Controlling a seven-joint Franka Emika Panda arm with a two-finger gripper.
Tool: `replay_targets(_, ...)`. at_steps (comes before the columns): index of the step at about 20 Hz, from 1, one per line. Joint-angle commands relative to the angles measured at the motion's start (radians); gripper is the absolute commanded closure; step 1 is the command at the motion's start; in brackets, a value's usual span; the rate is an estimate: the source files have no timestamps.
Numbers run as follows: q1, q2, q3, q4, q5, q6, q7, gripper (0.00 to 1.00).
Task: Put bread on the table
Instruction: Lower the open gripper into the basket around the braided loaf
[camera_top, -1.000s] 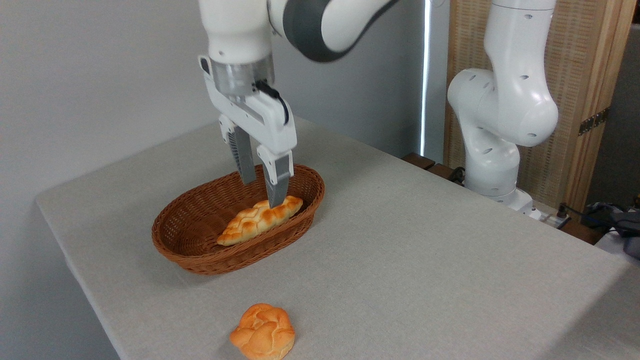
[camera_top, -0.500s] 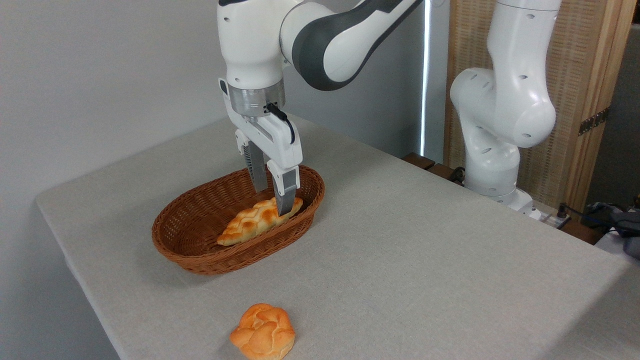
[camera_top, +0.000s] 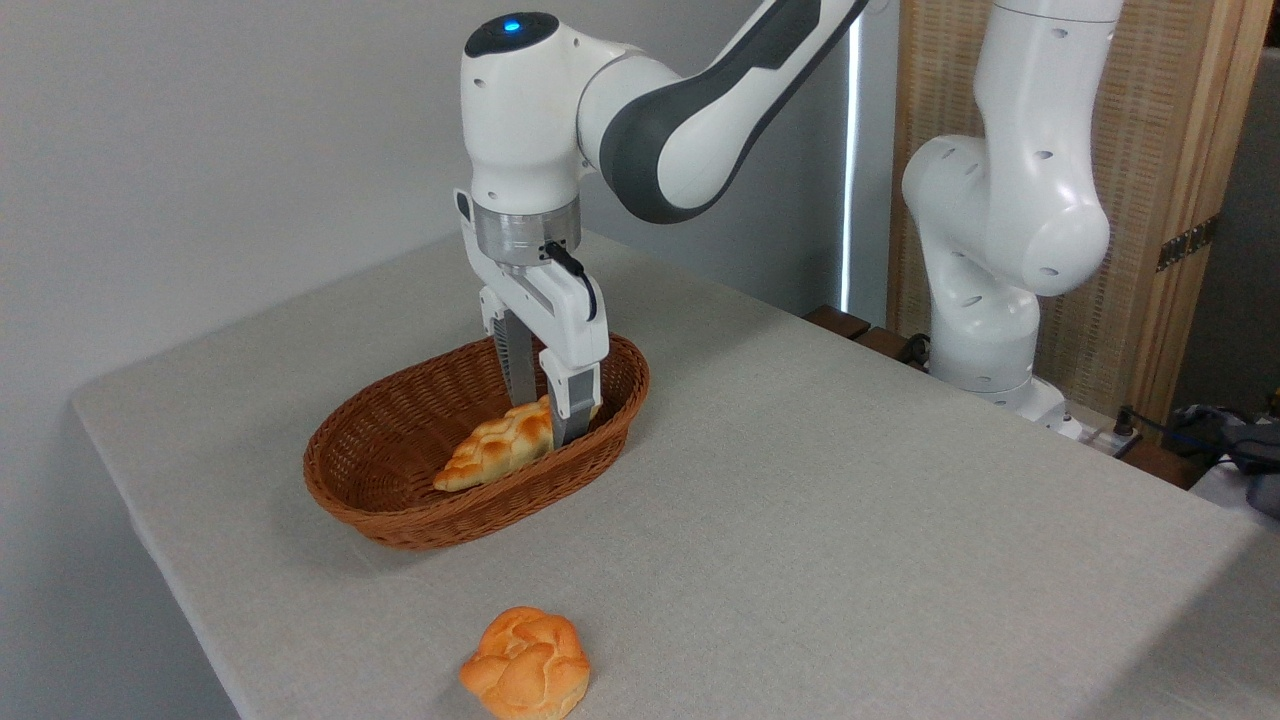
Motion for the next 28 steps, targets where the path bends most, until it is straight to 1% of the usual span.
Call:
replay_targets(1,-0.019,0.004,0.009,-0.019,0.001,0.06,-0.009,0.0)
replay_targets(5,-0.022,0.01,0.009,-0.031,0.001,0.066,-0.009,0.0)
replay_targets(7,-0.022,0.012,0.009,-0.034,0.001,0.069,-0.009,0.05)
replay_targets(8,-0.022,0.012,0.009,-0.036,0.001,0.067,-0.008,0.09)
replay_targets(9,-0.022,0.012,0.009,-0.036,0.001,0.067,-0.003,0.17)
replay_targets(10,-0.022,0.012,0.009,-0.039,0.001,0.067,-0.001,0.27)
replay_targets(11,-0.022,0.012,0.009,-0.039,0.001,0.067,-0.001,0.34)
replay_targets(12,-0.022,0.012,0.009,-0.039,0.001,0.067,-0.001,0.38)
replay_targets(13,-0.022,0.012,0.009,-0.039,0.001,0.067,0.0,0.44)
replay_targets(16,-0.02,0.012,0.009,-0.039,0.001,0.067,0.0,0.53)
replay_targets(17,-0.02,0.012,0.009,-0.039,0.0,0.067,0.0,0.54)
replay_targets(18,-0.02,0.015,0.009,-0.041,0.0,0.066,0.0,0.57)
replay_targets(20,-0.022,0.019,0.009,-0.039,0.0,0.063,0.005,0.59)
replay_targets(24,-0.02,0.018,0.009,-0.039,-0.003,0.06,0.005,0.61)
replay_targets(26,-0.02,0.018,0.009,-0.039,-0.003,0.06,0.005,0.64)
replay_targets(28,-0.022,0.018,0.009,-0.039,-0.003,0.058,0.005,0.64)
